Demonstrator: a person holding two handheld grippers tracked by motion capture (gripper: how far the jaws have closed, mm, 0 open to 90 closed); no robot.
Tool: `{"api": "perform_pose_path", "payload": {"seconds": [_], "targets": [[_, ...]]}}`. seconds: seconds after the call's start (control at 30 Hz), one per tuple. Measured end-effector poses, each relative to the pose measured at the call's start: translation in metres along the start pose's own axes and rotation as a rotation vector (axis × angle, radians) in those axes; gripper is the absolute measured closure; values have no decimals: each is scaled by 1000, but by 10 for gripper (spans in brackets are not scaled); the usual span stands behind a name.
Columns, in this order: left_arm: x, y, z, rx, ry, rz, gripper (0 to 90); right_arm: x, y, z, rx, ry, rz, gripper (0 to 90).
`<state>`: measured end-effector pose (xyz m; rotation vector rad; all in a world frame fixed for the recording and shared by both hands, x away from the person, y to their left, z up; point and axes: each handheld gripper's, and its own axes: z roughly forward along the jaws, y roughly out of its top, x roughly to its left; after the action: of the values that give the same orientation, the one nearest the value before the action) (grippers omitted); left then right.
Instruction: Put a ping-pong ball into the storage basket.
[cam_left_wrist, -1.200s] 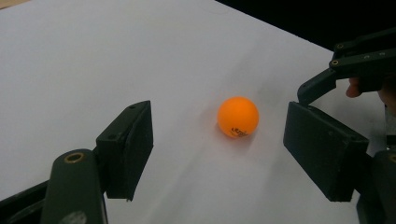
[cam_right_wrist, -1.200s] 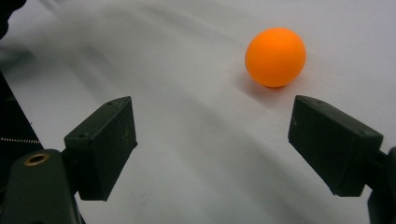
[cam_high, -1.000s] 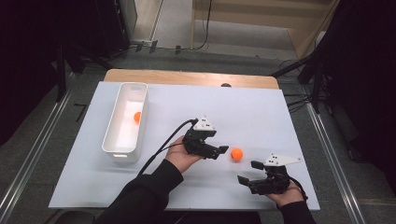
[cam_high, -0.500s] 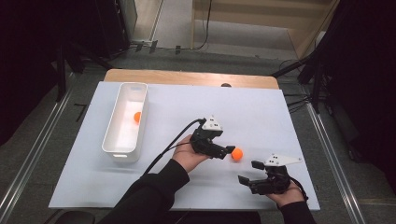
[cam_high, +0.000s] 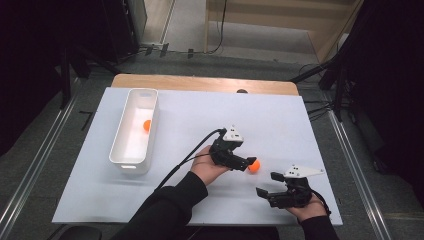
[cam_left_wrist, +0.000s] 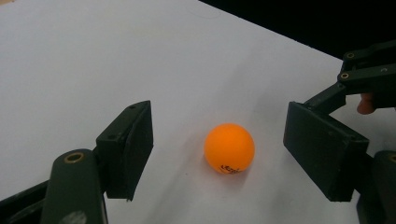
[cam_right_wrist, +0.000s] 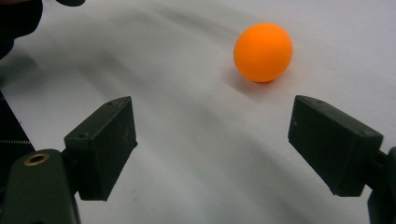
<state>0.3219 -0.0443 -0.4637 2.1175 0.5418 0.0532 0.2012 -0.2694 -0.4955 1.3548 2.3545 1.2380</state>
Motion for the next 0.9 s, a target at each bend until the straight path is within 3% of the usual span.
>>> {"api": "perform_pose_path", "payload": {"seconds": [0.53, 0.9], "targets": [[-7, 5, 22, 25, -5, 6, 249, 0, 0, -1, -2, 7, 6, 136], [-9, -1, 31, 24, 5, 9, 250, -1, 0, -1, -4, 6, 3, 137]]}}
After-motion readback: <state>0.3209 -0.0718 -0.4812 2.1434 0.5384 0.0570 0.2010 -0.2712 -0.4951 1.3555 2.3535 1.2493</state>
